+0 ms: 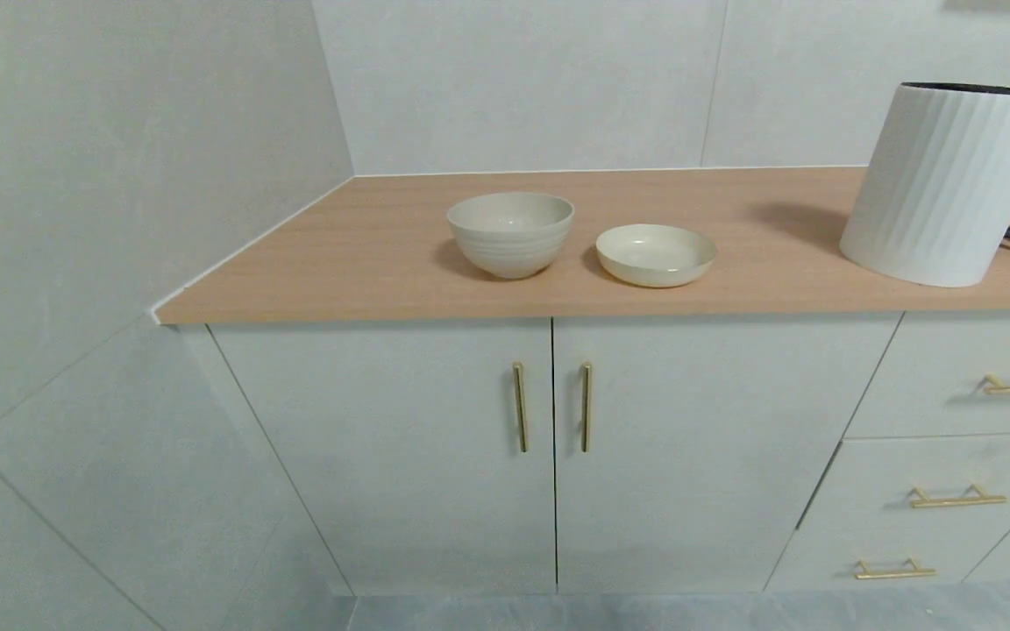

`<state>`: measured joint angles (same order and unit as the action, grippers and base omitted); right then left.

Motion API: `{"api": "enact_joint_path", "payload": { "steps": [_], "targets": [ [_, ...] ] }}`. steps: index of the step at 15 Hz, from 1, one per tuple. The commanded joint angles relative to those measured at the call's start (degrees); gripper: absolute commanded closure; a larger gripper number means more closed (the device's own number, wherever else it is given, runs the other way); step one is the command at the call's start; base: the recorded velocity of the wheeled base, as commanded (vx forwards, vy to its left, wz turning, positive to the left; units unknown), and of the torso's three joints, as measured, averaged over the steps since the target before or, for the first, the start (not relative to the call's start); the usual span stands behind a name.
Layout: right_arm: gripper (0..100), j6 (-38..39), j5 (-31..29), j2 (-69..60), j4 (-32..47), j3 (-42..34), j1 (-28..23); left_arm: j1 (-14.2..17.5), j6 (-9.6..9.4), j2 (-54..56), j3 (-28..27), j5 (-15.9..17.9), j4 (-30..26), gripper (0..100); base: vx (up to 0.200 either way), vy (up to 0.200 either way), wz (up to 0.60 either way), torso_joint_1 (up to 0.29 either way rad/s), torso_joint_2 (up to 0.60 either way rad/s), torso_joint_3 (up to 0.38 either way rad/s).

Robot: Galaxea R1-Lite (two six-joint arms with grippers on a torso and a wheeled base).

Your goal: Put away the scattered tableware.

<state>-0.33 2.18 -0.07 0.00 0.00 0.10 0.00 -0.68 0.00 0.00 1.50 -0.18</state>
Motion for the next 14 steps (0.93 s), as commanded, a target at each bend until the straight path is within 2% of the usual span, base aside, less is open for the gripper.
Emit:
{"api": "enact_joint_path", "payload": {
  "steps": [1, 7, 14],
  "targets": [
    [0, 0.0, 0.0, 0.1, 0.0, 0.0, 0.0, 0.1, -0.02, 0.0, 0.0, 0.0, 0.0, 0, 0.000, 0.000, 0.00, -0.154, 0.46, 0.310],
    [0, 0.0, 0.0, 0.1, 0.0, 0.0, 0.0, 0.0, -0.02, 0.0, 0.0, 0.0, 0.0, 0, 0.000, 0.000, 0.00, -0.095, 0.39, 0.279],
    [0, 0.0, 0.0, 0.1, 0.0, 0.0, 0.0, 0.0, -0.02, 0.0, 0.0, 0.0, 0.0, 0, 0.000, 0.000, 0.00, -0.006, 0.02, 0.014]
  ]
}}
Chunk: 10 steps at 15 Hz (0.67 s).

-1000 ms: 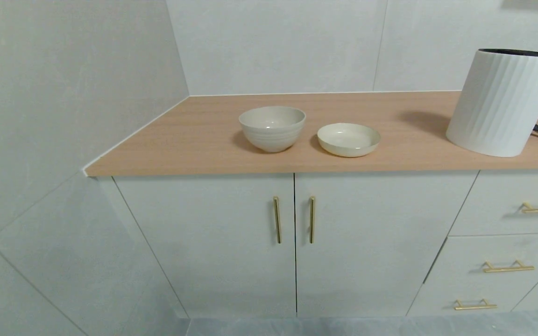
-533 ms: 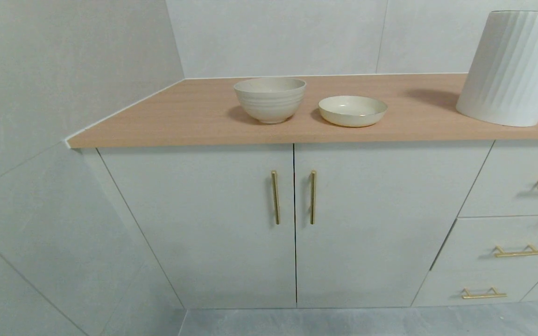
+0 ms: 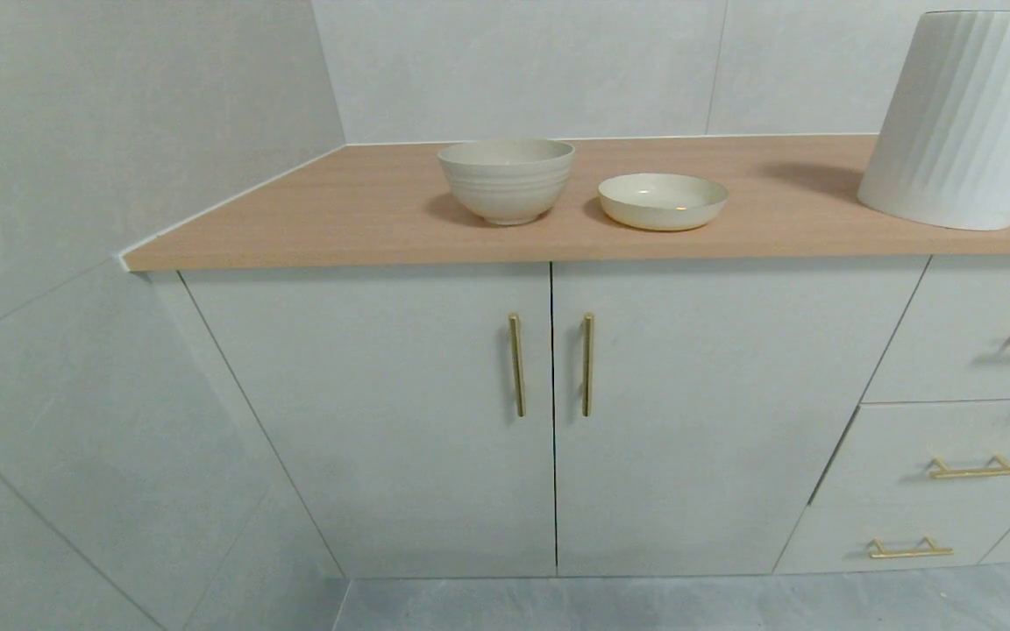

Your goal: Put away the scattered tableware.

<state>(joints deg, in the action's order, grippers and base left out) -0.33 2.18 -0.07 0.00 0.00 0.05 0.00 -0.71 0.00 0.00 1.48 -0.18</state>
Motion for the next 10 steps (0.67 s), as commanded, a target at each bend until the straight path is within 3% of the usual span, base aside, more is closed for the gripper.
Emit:
{"api": "enact_joint_path", "payload": {
  "steps": [1, 4, 10],
  "targets": [
    [0, 0.0, 0.0, 0.1, 0.0, 0.0, 0.0, 0.0, 0.00, 0.0, 0.0, 0.0, 0.0, 0, 0.000, 0.000, 0.00, 0.000, 0.00, 0.000],
    [0, 0.0, 0.0, 0.1, 0.0, 0.0, 0.0, 0.0, 0.00, 0.0, 0.0, 0.0, 0.0, 0, 0.200, 0.000, 0.00, -0.001, 0.00, 0.002],
    [0, -0.4, 0.1, 0.1, 0.0, 0.0, 0.0, 0.0, 0.00, 0.0, 0.0, 0.1, 0.0, 0, 0.000, 0.000, 0.00, 0.000, 0.00, 0.000]
  ]
}}
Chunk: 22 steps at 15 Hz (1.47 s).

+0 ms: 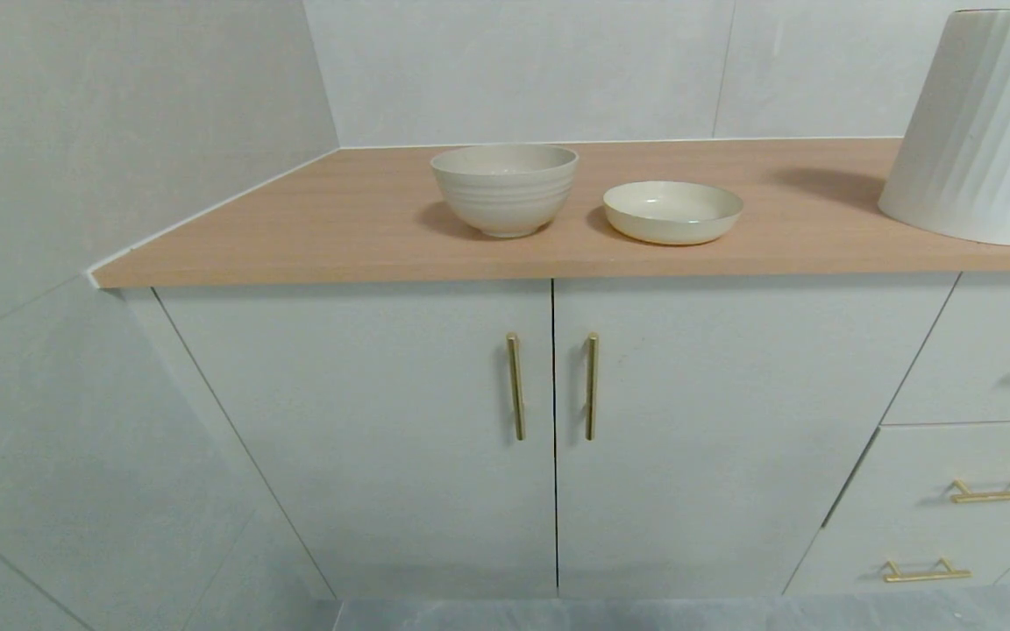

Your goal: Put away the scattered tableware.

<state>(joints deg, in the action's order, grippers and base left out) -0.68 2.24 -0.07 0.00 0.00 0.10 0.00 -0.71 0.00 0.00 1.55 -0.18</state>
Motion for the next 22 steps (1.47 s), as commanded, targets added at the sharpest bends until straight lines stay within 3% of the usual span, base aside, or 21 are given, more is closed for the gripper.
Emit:
{"api": "enact_joint_path", "payload": {
  "steps": [1, 4, 5, 8, 10, 12, 14, 16, 22],
  "targets": [
    [0, -0.1, 0.0, 0.1, 0.0, 0.0, 0.0, 0.0, 0.00, 0.0, 0.0, -0.1, 0.0, 0, 0.000, 0.000, 0.00, 0.000, 0.00, 0.000],
    [0, 0.6, 1.1, 0.1, -1.3, 3.1, 0.1, 0.0, 0.00, 0.0, 0.0, 0.0, 0.0, 0, 0.000, 0.000, 0.00, 0.000, 0.00, 0.000],
    [0, 3.1, 4.3, 1.0, -1.1, 8.3, 0.3, 0.0, 0.00, 0.0, 0.0, -0.1, 0.0, 0, 0.000, 0.000, 0.00, 0.000, 0.00, 0.000],
    [0, 3.3, 15.3, 11.8, 2.0, 10.2, 1.1, 0.0, -0.08, 0.0, 0.0, -0.1, 0.0, 0, 0.000, 0.000, 0.00, 0.000, 0.00, 0.000],
    [0, 3.1, 17.5, 23.3, 1.9, 13.0, 1.2, 0.0, 0.00, 0.0, 0.0, -0.1, 0.0, 0, 0.000, 0.000, 0.00, 0.000, 0.00, 0.000],
    [0, 2.6, 19.1, 35.5, 1.8, 18.6, 5.9, 0.0, 0.00, 0.0, 0.0, 0.0, 0.0, 0, 0.000, 0.000, 0.00, 0.000, 0.00, 0.000],
    [0, 3.0, 18.9, 45.2, 1.3, 24.9, 16.8, 0.0, 0.00, 0.0, 0.0, -0.1, 0.0, 0, 0.000, 0.000, 0.00, 0.000, 0.00, 0.000],
    [0, 3.1, 18.8, 53.4, 0.0, 28.7, 23.6, 0.0, 0.00, 0.0, 0.0, 0.0, 0.0, 0, 0.000, 0.000, 0.00, 0.000, 0.00, 0.000],
    [0, 3.0, 18.9, 76.4, -18.3, 34.2, 26.9, 0.0, 0.00, 0.0, 0.0, -0.1, 0.0, 0, 0.000, 0.000, 0.00, 0.000, 0.00, 0.000]
  ]
}}
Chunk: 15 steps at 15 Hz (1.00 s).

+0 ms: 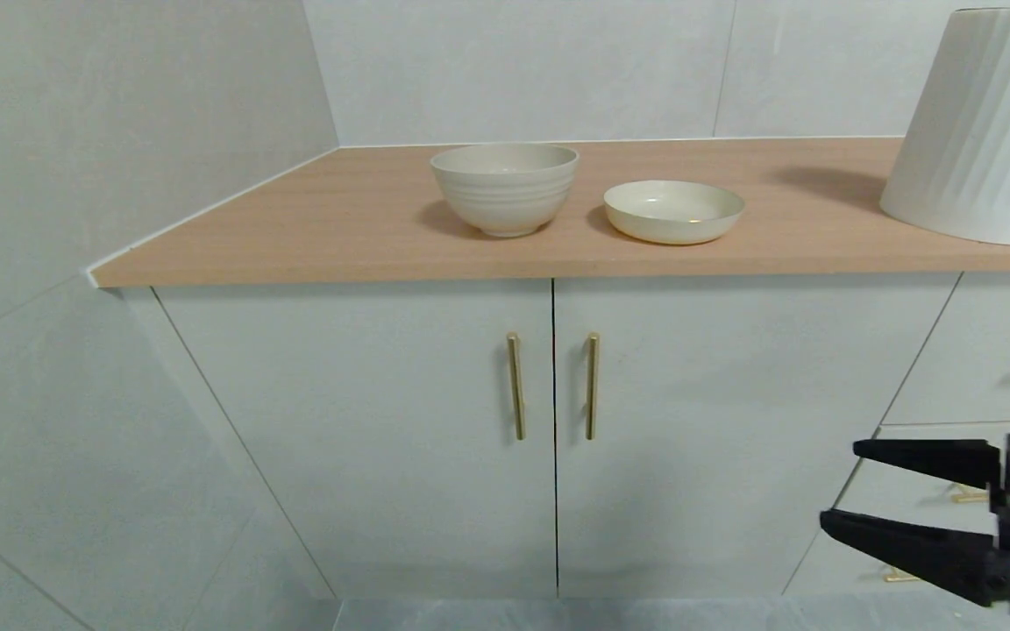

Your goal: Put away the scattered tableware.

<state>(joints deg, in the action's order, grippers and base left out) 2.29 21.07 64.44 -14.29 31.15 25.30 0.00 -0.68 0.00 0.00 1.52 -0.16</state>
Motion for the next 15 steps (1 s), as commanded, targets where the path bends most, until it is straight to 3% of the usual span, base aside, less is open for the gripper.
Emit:
{"api": "enact_joint_path", "payload": {
  "steps": [1, 10, 15],
  "targets": [
    [0, 0.0, 0.1, 14.4, -4.6, 4.6, 2.6, 0.0, -0.02, 0.0, 0.0, 0.0, 0.0, 0, 0.000, 0.000, 0.00, 0.000, 0.00, 0.000],
    [0, 0.1, 0.0, 38.0, -5.1, 25.6, 7.1, 0.0, -0.02, 0.0, 0.0, 0.0, 0.0, 0, 0.000, 0.000, 0.00, 0.000, 0.00, 0.000],
    [0, 1.6, -0.1, 44.9, -11.1, 27.8, 8.0, 0.0, -0.02, 0.0, 0.0, 0.1, 0.0, 0, 0.000, 0.000, 0.00, 0.000, 0.00, 0.000]
  ]
}}
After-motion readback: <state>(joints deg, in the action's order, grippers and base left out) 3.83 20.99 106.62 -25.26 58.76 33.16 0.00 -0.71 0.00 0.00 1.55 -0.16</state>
